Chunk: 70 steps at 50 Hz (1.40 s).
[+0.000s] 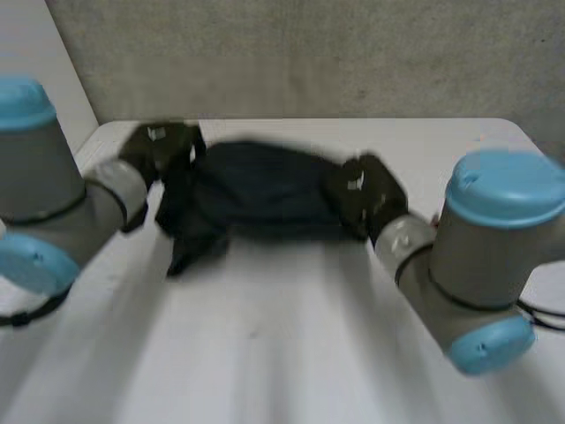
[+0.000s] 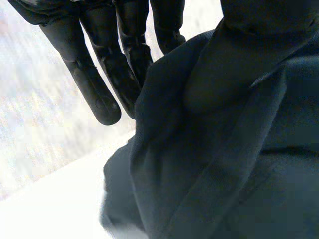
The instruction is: Fold the shorts.
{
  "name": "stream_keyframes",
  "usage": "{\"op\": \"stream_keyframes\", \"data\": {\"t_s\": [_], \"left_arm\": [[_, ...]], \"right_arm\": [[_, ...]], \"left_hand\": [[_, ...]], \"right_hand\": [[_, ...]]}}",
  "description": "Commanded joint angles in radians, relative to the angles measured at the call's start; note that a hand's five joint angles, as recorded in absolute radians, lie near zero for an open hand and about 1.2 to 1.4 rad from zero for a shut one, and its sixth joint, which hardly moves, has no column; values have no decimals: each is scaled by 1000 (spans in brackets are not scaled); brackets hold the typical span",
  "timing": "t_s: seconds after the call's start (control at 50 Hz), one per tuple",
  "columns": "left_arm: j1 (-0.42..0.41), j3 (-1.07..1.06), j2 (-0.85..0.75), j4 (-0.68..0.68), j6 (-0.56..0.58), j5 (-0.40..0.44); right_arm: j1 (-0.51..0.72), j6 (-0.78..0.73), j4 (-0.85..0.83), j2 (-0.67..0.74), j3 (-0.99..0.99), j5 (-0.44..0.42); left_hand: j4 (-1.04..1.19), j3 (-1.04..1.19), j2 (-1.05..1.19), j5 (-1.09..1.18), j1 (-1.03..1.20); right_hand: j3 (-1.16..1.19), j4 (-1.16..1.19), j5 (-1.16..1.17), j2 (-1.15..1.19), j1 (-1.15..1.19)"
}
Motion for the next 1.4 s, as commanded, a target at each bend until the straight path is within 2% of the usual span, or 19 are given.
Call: {"op": "stream_keyframes", "data": {"t_s": [0.02,0.06,0.14,0.16,0.2,0.34,0.38,0.52,0.62,0.78,0.88,0.96,1.4], "left_arm": [[10,-116,-58,-36,140,-5],[10,-130,-49,-51,161,-5],[4,-146,20,-86,172,4],[0,-156,55,-88,171,11],[-2,-175,90,-88,171,14],[9,-280,257,-83,157,-6],[9,-338,315,-83,119,-21],[0,-510,469,-85,-90,-113],[-7,-599,521,-83,-168,-163],[6,-684,495,-34,-170,-170],[32,-718,425,120,-168,-176],[35,-719,367,171,-167,-176],[21,-594,173,183,-165,-175]], "right_arm": [[2,7,14,39,78,4],[4,27,17,36,89,6],[1,114,17,29,95,9],[-2,137,18,28,95,9],[-7,215,26,26,97,11],[-13,443,113,26,94,11],[-14,498,136,29,97,9],[-16,523,138,26,101,9],[-18,529,136,23,103,6],[-19,533,138,23,106,4],[-19,535,138,14,109,3],[-19,535,135,5,114,3],[-19,535,133,2,123,0]], "left_hand": [[196,197,197,227,266],[188,189,188,219,257],[-280,-280,-280,-250,-211],[-520,-519,-520,-490,-451],[-651,-650,-651,-621,-582],[-684,-683,-684,-653,-615],[-684,-683,-684,-653,-615],[-666,-665,-666,-636,-597],[-599,-598,-599,-569,-530],[-625,-624,-625,-595,-556],[-693,-692,-692,-662,-623],[-690,-689,-690,-659,-621],[-655,-654,-654,-624,-585]], "right_hand": [[212,204,232,217,416],[212,204,232,217,416],[212,204,232,217,416],[212,204,232,217,416],[212,204,232,217,416],[212,204,232,217,416],[212,204,232,217,416],[212,204,232,217,416],[212,204,232,217,416],[212,204,232,217,416],[212,204,232,217,416],[212,204,232,217,416],[212,204,232,217,416]]}}
